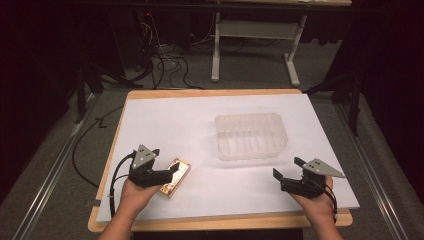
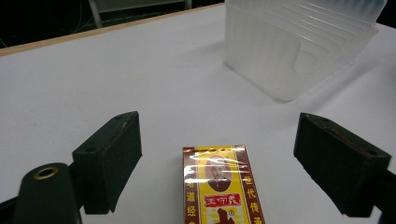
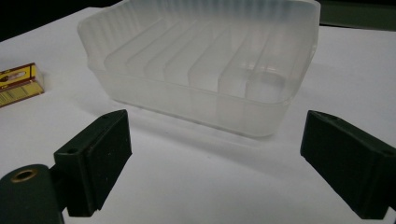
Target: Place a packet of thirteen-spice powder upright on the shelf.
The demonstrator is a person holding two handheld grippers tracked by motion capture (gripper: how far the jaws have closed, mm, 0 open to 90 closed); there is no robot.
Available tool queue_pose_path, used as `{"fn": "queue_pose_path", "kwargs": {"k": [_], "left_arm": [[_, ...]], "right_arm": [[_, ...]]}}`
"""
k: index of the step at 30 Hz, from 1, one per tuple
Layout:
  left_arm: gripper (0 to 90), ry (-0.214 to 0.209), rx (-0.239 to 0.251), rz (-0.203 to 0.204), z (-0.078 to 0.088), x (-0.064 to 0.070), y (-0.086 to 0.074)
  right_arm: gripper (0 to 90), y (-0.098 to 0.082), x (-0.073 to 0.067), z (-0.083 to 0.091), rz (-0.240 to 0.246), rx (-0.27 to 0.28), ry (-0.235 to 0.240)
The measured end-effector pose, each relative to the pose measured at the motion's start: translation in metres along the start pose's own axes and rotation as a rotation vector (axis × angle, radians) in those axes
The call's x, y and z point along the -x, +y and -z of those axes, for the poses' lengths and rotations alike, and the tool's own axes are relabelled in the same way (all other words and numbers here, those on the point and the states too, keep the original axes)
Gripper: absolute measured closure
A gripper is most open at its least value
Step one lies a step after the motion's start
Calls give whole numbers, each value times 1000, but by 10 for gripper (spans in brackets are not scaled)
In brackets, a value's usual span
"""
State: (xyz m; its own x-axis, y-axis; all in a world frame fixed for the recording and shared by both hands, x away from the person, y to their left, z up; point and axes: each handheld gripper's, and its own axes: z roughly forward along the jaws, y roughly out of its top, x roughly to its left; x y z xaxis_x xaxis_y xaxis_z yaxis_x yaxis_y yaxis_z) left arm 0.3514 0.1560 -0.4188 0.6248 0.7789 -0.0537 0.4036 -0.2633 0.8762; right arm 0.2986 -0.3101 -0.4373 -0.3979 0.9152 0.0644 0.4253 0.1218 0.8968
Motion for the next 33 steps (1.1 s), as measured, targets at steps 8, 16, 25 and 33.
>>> {"fn": "queue_pose_path", "kwargs": {"k": [8,16,25,33], "left_arm": [[154,-9,11,-9,2,2,1],[125,-6,-11,-26,0,3,1],[103,-1,-111,-81,-11,7,-3],[103,-14,-206,-83,-19,8,-6]], "right_arm": [[76,5,-3,7,10,45,8],[31,8,-7,8,28,53,25],[37,7,-7,7,34,48,19],[49,5,-6,5,29,36,25]]}}
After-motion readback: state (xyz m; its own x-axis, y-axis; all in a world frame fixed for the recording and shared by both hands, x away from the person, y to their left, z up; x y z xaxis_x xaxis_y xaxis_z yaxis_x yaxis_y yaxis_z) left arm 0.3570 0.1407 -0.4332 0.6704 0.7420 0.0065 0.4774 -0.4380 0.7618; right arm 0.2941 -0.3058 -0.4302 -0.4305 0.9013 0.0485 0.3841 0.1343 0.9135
